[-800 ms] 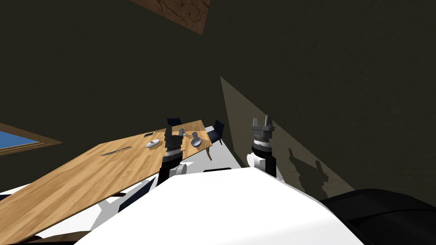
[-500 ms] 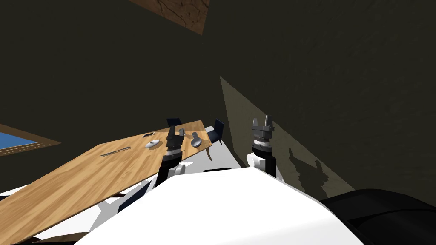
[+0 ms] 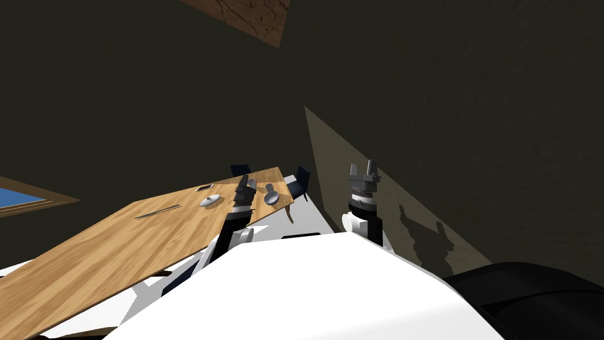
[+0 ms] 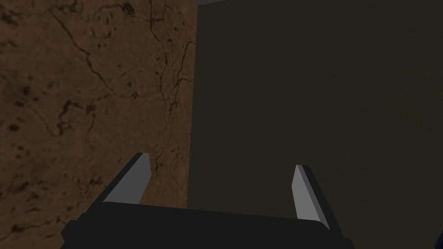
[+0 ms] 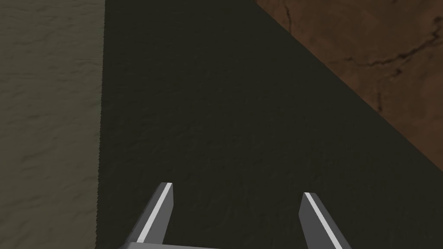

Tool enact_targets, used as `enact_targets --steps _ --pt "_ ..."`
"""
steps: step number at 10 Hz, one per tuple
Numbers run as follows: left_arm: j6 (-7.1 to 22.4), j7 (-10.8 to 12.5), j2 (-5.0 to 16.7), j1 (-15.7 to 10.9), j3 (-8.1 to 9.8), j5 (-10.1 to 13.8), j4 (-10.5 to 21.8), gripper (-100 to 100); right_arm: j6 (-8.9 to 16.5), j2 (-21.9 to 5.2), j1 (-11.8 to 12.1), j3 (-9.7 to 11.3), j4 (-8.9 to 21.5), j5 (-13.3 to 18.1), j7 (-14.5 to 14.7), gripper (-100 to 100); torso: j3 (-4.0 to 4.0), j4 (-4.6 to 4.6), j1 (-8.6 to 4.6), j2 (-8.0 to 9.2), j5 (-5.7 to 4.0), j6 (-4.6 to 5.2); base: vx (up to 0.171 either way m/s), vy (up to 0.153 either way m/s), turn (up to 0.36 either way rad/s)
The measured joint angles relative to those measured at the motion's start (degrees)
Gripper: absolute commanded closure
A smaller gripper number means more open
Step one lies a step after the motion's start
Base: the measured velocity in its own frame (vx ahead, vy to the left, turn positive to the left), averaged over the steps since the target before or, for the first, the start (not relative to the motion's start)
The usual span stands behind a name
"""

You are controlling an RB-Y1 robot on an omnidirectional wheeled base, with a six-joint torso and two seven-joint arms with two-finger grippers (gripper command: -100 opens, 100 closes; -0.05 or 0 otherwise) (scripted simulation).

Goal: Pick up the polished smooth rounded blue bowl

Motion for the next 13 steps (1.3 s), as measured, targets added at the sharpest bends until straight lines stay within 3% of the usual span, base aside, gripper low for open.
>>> enact_targets --steps 4,13 --pt "6.14 -0.45 2.08 -1.56 0.31 -0.12 0.69 -100 0.0 0.0 0.0 0.0 0.0 0.0 0.0 0 -0.01 0.0 0.01 -0.02 0.0 0.0 0.01 0.006 -0.014" --pt "19.08 -0.96 4.27 -3.81 1.29 -0.02 1.89 -100 0.0 0.0 0.0 0.0 0.0 0.0 0.0 0 0.0 0.0 -0.01 0.0 0.0 -0.01 0.008 0.005 -0.014"
